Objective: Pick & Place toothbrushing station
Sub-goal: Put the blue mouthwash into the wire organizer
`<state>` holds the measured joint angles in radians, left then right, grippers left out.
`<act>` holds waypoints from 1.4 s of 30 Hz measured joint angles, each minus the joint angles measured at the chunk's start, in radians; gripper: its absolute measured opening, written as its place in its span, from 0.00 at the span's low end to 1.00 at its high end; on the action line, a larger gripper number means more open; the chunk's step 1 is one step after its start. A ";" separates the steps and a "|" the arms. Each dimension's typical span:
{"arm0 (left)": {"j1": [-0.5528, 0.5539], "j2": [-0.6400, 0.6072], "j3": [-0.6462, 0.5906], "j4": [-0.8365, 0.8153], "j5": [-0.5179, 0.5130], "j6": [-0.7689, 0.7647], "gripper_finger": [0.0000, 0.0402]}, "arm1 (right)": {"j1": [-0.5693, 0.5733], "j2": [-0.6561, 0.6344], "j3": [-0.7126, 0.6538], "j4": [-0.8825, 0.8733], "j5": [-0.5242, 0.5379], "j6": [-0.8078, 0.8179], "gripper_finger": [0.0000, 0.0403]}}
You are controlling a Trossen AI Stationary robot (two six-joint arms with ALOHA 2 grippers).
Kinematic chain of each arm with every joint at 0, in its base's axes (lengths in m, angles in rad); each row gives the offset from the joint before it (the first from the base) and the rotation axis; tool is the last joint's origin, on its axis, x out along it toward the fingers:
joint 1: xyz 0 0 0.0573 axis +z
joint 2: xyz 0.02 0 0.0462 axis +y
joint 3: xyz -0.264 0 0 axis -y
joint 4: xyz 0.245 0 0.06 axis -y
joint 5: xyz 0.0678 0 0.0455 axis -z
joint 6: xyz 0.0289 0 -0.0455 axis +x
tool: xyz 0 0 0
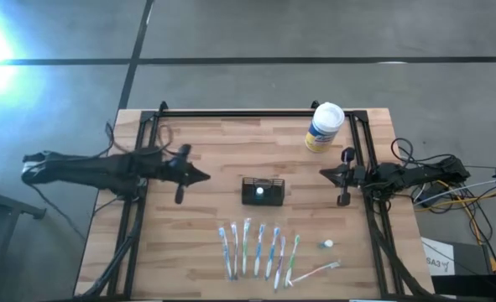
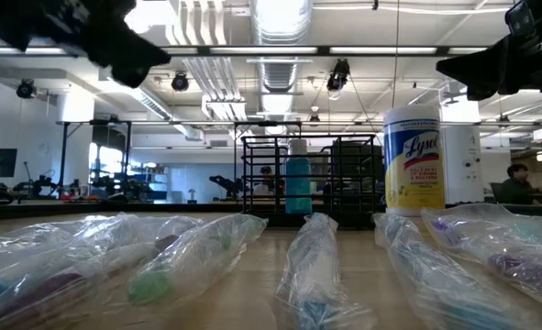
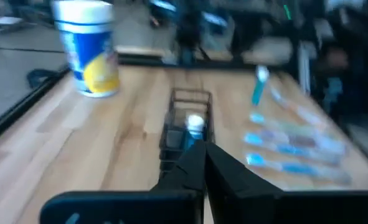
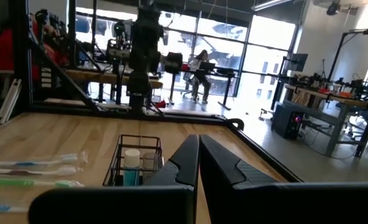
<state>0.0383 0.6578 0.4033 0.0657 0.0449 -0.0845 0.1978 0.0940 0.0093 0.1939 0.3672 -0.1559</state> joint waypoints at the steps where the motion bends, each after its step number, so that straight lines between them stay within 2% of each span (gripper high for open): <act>1: 0.000 -0.038 -0.046 0.044 -0.010 -0.045 0.01 | 0.000 0.000 0.000 0.006 0.000 -0.005 0.02; 6: 0.000 -0.151 -0.200 0.217 -0.047 -0.145 0.01 | 0.000 0.000 0.000 0.030 0.000 -0.015 0.02; 13: 0.000 -0.181 -0.288 0.278 -0.110 -0.080 0.01 | 0.000 0.002 0.000 0.024 0.000 -0.009 0.02; 19: 0.000 -0.181 -0.387 0.366 -0.117 -0.063 0.01 | 0.000 0.002 0.000 0.027 -0.001 0.027 0.02; 24: 0.000 -0.181 -0.393 0.376 -0.122 -0.046 0.01 | 0.000 0.005 0.009 0.020 -0.002 0.062 0.02; 28: 0.000 -0.182 -0.393 0.378 -0.123 -0.019 0.02 | 0.001 0.050 0.089 -0.004 -0.017 0.089 0.02; 31: 0.000 -0.183 -0.393 0.378 -0.123 -0.004 0.04 | 0.002 0.124 0.224 -0.170 -0.038 0.128 0.02; 37: 0.000 -0.182 -0.394 0.375 -0.123 0.004 0.04 | 0.002 0.367 0.545 -0.597 -0.034 0.259 0.02; 42: 0.000 -0.183 -0.394 0.375 -0.123 0.001 0.02 | 0.003 0.583 0.779 -0.919 -0.167 0.339 0.02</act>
<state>0.0380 0.4751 0.0090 0.4412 -0.0780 -0.0836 0.2005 0.6773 0.7879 -0.7255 0.2006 0.1830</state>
